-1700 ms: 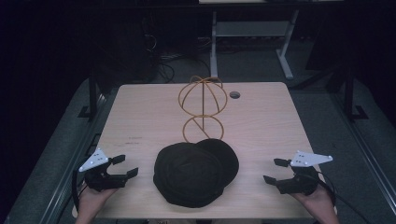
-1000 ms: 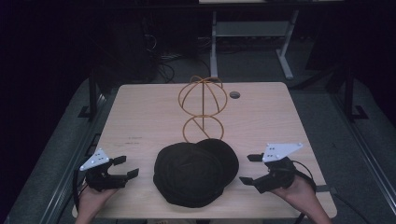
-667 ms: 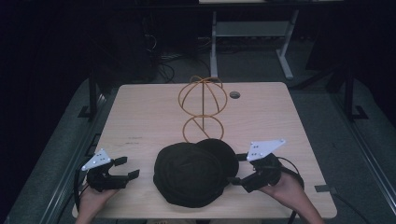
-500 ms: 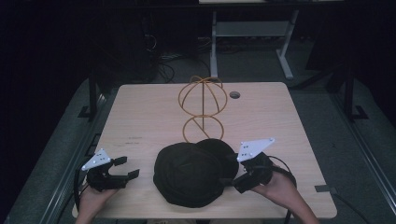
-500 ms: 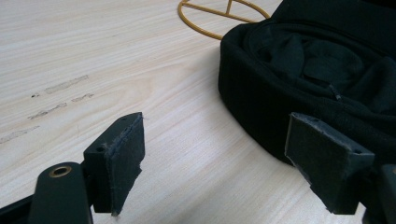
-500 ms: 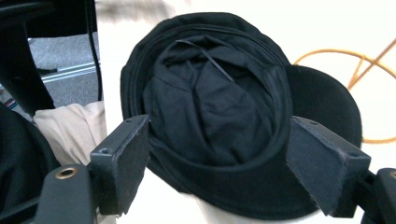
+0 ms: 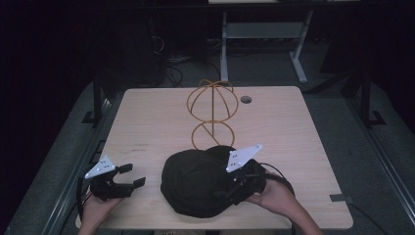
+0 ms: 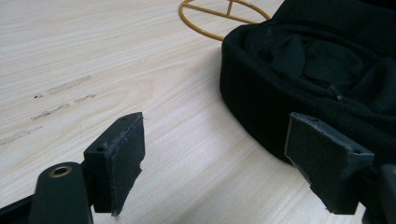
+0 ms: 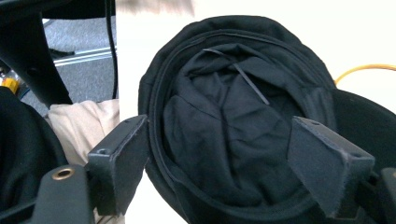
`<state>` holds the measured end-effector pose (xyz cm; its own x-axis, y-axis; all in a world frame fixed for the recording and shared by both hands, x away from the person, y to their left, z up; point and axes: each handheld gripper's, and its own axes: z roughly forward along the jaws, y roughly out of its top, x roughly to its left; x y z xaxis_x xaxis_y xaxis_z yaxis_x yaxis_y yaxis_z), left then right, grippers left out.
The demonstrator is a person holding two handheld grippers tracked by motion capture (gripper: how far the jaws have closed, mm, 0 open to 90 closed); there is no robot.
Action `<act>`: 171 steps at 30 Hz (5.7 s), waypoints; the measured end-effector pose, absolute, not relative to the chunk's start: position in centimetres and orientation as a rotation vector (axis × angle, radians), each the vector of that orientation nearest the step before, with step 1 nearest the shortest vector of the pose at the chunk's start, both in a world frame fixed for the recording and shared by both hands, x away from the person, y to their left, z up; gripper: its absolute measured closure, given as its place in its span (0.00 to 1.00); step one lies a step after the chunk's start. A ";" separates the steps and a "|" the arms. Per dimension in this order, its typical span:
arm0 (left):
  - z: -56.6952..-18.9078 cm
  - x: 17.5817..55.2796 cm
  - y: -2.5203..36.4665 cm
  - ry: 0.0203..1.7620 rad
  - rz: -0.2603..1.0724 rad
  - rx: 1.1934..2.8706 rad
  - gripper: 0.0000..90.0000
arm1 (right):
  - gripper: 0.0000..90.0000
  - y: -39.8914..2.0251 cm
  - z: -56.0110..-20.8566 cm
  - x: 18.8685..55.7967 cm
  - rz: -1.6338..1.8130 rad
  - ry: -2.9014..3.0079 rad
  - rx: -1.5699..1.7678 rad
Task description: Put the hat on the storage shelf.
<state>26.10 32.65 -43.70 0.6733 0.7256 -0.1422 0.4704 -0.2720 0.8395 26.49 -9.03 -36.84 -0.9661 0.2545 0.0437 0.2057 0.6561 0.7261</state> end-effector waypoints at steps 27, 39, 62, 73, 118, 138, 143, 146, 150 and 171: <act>-43.6 26.0 32.6 0.934 0.327 1.917 0.22 | 0.25 -1.5 -41.2 25.3 0.983 3.013 0.194; -43.7 26.1 32.4 0.933 0.321 1.925 0.22 | 0.41 0.0 -42.4 25.0 0.833 3.013 0.157; -43.6 26.1 32.3 0.917 0.315 1.935 0.23 | 0.82 0.5 -42.3 24.7 0.796 2.996 0.155; -43.4 25.9 31.2 0.851 0.247 1.932 0.24 | 0.82 -2.2 -38.1 25.2 1.055 2.940 0.223; -36.8 25.0 24.6 0.527 0.190 1.746 0.21 | 0.82 -6.3 -28.1 26.1 1.491 2.894 0.194; -34.8 25.1 21.2 0.458 0.237 1.678 0.43 | 0.83 -6.2 -27.7 26.5 1.650 2.882 0.179; -34.5 25.3 20.9 0.435 0.258 1.658 0.68 | 0.83 -6.5 -27.7 26.4 1.717 2.870 0.178; -34.5 25.3 21.1 0.441 0.261 1.657 0.78 | 0.83 -6.9 -27.5 26.4 1.738 2.856 0.186; -34.4 25.2 21.4 0.441 0.270 1.668 0.80 | 0.82 -7.7 -27.4 26.5 1.759 2.820 0.223; -33.4 23.8 24.5 0.401 0.260 1.619 0.83 | 0.82 -8.6 -27.6 26.4 1.797 2.748 0.301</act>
